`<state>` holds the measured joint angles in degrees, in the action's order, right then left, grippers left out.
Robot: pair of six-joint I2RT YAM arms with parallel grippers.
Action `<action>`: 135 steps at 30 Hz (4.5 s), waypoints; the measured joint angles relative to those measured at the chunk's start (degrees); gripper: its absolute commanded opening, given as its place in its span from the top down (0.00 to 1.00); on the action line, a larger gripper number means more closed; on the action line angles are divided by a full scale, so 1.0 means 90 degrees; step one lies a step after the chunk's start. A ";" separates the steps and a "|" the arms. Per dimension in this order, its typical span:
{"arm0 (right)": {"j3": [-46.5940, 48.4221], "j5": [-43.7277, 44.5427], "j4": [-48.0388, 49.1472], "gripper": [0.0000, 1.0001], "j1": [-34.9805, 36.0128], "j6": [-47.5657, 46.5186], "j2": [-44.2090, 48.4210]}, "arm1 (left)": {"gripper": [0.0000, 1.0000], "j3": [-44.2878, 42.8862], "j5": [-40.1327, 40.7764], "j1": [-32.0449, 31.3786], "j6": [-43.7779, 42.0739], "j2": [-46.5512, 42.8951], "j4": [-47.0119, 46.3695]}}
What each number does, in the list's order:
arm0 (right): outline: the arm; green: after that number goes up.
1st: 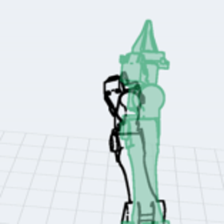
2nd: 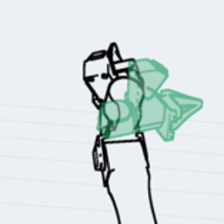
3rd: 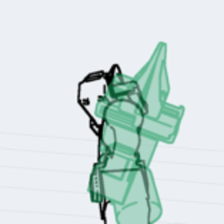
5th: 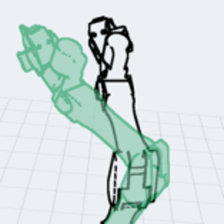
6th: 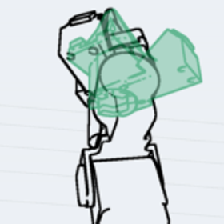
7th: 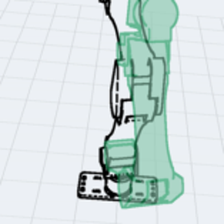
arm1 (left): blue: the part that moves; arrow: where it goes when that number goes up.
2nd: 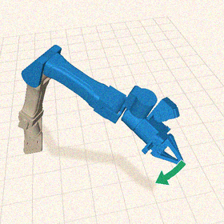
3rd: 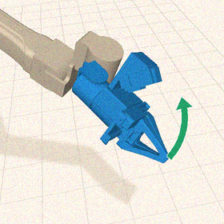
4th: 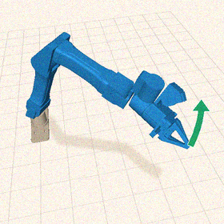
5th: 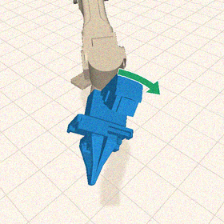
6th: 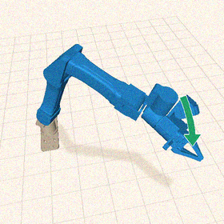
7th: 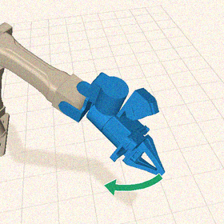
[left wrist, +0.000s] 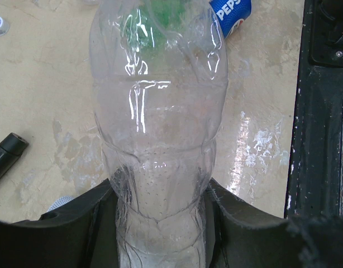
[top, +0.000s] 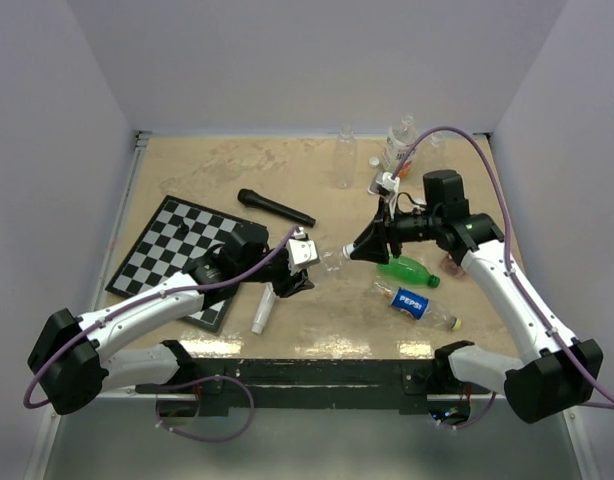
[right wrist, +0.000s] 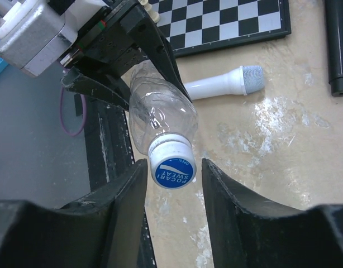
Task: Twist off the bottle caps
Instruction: Unscrew the bottle cap from the plastic bottle.
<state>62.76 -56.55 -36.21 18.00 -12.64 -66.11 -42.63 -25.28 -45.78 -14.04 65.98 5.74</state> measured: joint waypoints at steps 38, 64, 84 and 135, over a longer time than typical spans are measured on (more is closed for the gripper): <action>0.0733 -0.0493 -0.3478 0.26 0.0083 -1.0299 0.0097 | 1.00 0.0000 -0.0272 -0.0051 0.0000 -0.0092 0.0000; -0.0228 0.0126 0.0432 0.09 0.0024 0.0102 0.1022 | 1.00 0.0000 -0.0172 -0.0005 0.0002 -0.0119 0.0005; -0.0420 0.0126 0.0882 0.06 -0.0129 0.1030 0.1117 | 1.00 0.0000 -0.0165 -0.0005 0.0007 -0.0119 0.0109; -0.0678 -0.0510 0.0777 1.00 -0.0175 0.0372 0.0357 | 1.00 0.0002 0.0000 -0.0002 0.0112 -0.0155 0.0231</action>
<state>56.66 -61.14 -29.21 16.43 -9.30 -62.89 -42.61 -25.28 -45.80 -13.04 64.58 7.81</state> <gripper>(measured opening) 0.206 0.510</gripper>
